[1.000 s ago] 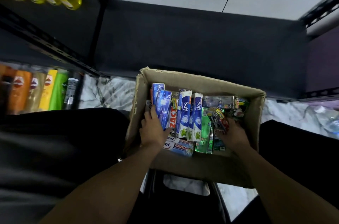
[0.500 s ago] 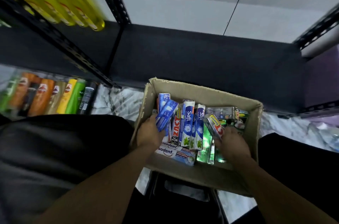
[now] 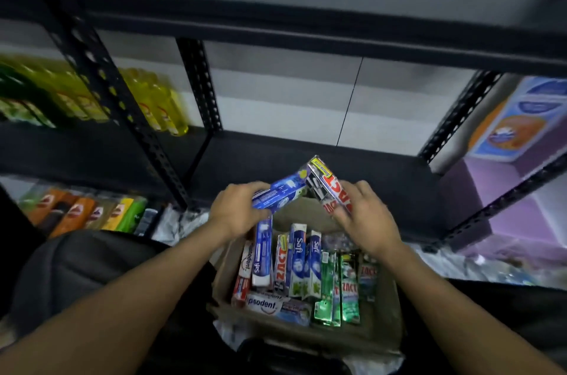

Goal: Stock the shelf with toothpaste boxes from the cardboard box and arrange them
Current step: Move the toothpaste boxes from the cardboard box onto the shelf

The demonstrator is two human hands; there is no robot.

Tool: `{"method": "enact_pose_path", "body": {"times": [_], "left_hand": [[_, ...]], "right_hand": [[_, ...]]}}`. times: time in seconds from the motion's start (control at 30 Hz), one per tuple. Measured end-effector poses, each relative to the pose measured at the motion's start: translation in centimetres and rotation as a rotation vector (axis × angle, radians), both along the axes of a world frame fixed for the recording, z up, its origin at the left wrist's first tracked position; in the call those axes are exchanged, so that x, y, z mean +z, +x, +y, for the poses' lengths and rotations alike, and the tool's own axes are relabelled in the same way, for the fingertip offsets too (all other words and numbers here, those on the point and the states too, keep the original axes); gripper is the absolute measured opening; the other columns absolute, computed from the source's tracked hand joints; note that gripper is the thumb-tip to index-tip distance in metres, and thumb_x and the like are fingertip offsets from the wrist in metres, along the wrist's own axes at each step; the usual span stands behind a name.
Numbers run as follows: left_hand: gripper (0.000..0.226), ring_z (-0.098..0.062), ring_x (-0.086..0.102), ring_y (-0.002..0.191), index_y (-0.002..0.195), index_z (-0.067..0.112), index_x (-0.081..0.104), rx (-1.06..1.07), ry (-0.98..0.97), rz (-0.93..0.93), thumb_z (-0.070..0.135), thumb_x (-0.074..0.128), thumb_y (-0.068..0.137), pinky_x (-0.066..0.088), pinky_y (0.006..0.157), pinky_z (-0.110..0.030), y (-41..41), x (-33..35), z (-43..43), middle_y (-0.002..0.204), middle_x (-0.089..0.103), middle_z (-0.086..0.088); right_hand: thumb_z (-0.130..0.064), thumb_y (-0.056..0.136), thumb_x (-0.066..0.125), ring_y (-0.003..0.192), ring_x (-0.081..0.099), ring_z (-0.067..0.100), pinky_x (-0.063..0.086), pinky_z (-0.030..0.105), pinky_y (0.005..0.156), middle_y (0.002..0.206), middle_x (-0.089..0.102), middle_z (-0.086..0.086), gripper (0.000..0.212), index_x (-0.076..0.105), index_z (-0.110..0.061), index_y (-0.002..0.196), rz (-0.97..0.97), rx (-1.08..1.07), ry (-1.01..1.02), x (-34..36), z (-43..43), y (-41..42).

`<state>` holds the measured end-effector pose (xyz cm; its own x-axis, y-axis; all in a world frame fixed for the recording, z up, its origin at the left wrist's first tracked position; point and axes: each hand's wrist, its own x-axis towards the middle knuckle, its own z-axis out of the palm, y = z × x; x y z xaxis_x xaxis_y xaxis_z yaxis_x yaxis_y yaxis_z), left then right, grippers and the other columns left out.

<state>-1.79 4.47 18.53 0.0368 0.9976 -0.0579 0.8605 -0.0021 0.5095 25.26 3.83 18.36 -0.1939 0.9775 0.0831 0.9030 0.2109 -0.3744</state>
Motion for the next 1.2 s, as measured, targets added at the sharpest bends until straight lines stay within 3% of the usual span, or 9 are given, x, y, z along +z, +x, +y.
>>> {"method": "enact_pose_path", "body": {"times": [0.1,0.33,0.5,0.63,0.73,0.87,1.03,1.1,1.2], "left_hand": [[0.055,-0.011,0.068,0.093,0.122,0.041,0.065,-0.049,0.113,0.01,0.037,0.081,0.07,0.055,0.084,-0.034,0.0,4.9,0.0,0.106,0.074,0.012],[0.057,-0.011,0.069,0.092,0.123,0.04,0.066,-0.156,0.398,0.046,0.048,0.078,0.068,0.054,0.08,-0.031,-0.4,16.9,-1.1,0.107,0.074,0.011],[0.056,-0.007,0.067,0.092,0.116,0.044,0.069,-0.153,0.562,0.017,0.055,0.069,0.061,0.053,0.083,-0.029,-0.3,24.6,-1.8,0.105,0.073,0.018],[0.05,-0.008,0.065,0.09,0.116,0.048,0.067,-0.131,0.591,0.071,0.05,0.074,0.066,0.054,0.08,-0.031,-0.1,29.0,-0.6,0.104,0.073,0.02],[0.049,-0.015,0.065,0.094,0.117,0.048,0.066,-0.083,0.598,0.123,0.047,0.075,0.069,0.055,0.082,-0.036,0.7,31.1,1.6,0.107,0.072,0.015],[0.045,-0.02,0.065,0.094,0.116,0.041,0.069,0.002,0.609,0.117,0.042,0.074,0.071,0.055,0.08,-0.035,3.3,31.7,5.2,0.106,0.073,0.011],[0.035,-0.02,0.065,0.087,0.105,0.037,0.071,0.098,0.578,0.044,0.036,0.075,0.07,0.052,0.069,-0.029,5.4,31.3,9.4,0.098,0.072,0.01],[0.033,-0.022,0.064,0.089,0.103,0.036,0.072,0.127,0.572,0.073,0.034,0.073,0.071,0.046,0.066,-0.027,5.6,31.3,10.7,0.099,0.071,0.009],[0.032,-0.023,0.063,0.092,0.105,0.035,0.071,0.135,0.532,0.086,0.037,0.074,0.073,0.045,0.067,-0.027,5.2,31.0,12.5,0.104,0.069,0.007]], "right_hand": [[-0.042,0.096,0.046,0.093,0.052,0.016,0.049,0.035,0.074,0.112,0.045,-0.003,0.058,0.034,-0.021,0.149,0.063,0.03,0.134,4.6,-0.3,-0.1],[-0.042,0.097,0.046,0.094,0.05,0.013,0.05,0.038,0.075,0.107,0.043,-0.009,0.045,0.042,-0.037,0.141,0.115,0.132,0.464,15.6,-1.8,0.4],[-0.036,0.096,0.052,0.095,0.053,0.014,0.047,0.035,0.079,0.105,0.048,-0.005,0.037,0.054,-0.029,0.132,0.186,0.113,0.647,23.2,-0.9,1.7],[-0.041,0.095,0.055,0.106,0.057,0.022,0.046,0.037,0.088,0.114,0.058,0.003,0.039,0.052,-0.024,0.13,0.194,-0.051,0.576,27.6,2.7,3.1],[-0.042,0.094,0.054,0.101,0.059,0.029,0.045,0.037,0.079,0.115,0.062,0.006,0.04,0.049,-0.019,0.127,0.136,-0.19,0.492,29.6,5.7,3.5],[-0.038,0.095,0.054,0.101,0.058,0.032,0.045,0.039,0.077,0.116,0.062,0.008,0.031,0.051,-0.015,0.116,0.107,-0.336,0.459,30.5,9.0,3.3],[-0.039,0.089,0.06,0.092,0.058,0.029,0.04,0.034,0.068,0.1,0.061,0.004,0.022,0.06,-0.017,0.091,0.07,-0.336,0.519,29.9,10.5,3.3],[-0.039,0.085,0.064,0.093,0.059,0.024,0.042,0.032,0.072,0.1,0.062,0.001,0.019,0.067,-0.021,0.09,0.116,-0.266,0.527,29.6,9.9,3.9],[-0.031,0.08,0.069,0.109,0.057,0.017,0.046,0.031,0.094,0.121,0.058,-0.002,0.035,0.068,-0.024,0.114,0.14,-0.167,0.486,28.5,8.7,5.4]]}}
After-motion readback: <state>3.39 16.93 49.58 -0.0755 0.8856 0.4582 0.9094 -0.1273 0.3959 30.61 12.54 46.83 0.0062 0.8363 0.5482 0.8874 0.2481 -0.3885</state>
